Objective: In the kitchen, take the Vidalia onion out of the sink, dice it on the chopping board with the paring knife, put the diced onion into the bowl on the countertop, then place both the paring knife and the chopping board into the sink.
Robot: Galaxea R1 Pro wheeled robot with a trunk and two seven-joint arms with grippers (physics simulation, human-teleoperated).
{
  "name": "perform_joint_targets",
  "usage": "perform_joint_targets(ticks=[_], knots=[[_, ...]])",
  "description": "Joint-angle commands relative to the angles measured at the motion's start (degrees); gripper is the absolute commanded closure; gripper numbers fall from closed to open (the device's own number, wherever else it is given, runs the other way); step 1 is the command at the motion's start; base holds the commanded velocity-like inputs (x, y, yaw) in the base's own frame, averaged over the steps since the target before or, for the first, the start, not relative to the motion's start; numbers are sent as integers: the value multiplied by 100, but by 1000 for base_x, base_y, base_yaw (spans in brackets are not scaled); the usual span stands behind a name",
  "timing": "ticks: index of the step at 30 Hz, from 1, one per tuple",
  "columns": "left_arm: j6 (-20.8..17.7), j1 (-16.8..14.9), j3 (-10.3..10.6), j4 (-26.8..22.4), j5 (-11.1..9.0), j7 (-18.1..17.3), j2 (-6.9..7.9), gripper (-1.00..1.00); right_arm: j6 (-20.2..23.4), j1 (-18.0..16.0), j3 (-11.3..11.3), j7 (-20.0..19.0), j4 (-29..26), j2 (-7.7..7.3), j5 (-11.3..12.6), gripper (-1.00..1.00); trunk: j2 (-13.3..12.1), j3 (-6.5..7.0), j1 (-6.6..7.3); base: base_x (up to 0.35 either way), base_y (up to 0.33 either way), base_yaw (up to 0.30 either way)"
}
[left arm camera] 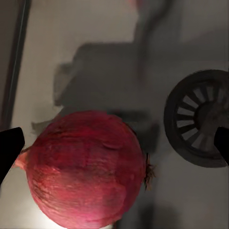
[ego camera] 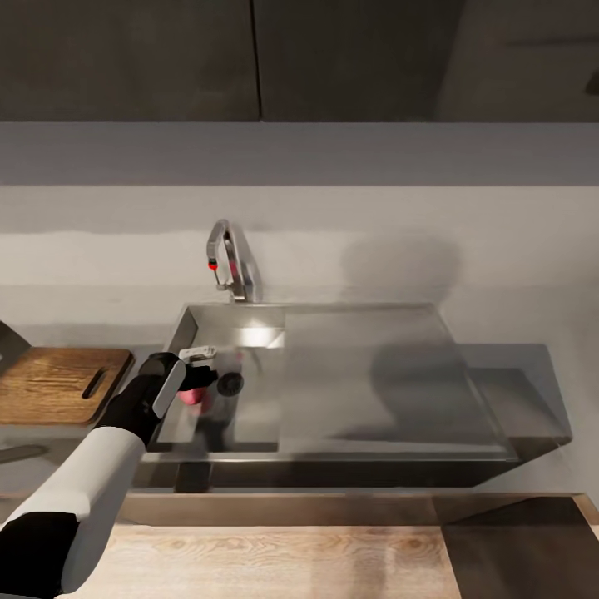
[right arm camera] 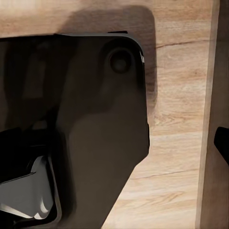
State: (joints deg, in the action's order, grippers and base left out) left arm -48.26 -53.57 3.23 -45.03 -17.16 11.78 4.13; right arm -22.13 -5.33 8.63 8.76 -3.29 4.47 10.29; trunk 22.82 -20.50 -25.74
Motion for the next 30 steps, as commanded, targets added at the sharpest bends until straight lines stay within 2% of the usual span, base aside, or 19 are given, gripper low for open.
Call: perform_joint_targets(ticks=[1, 17, 30], knots=[[-17, -4, 28, -6, -60, 52, 8, -100, -19, -3, 51, 20, 4, 1, 52, -100, 10, -15, -4, 152, 0, 0], [-14, -4, 28, 62, -60, 52, 12, -100, -19, -3, 51, 20, 4, 1, 52, -100, 10, -107, -4, 28, 0, 0], [-15, -4, 28, 77, -60, 52, 19, -100, -19, -3, 51, 20, 4, 1, 52, -100, 10, -119, -4, 0, 0, 0]])
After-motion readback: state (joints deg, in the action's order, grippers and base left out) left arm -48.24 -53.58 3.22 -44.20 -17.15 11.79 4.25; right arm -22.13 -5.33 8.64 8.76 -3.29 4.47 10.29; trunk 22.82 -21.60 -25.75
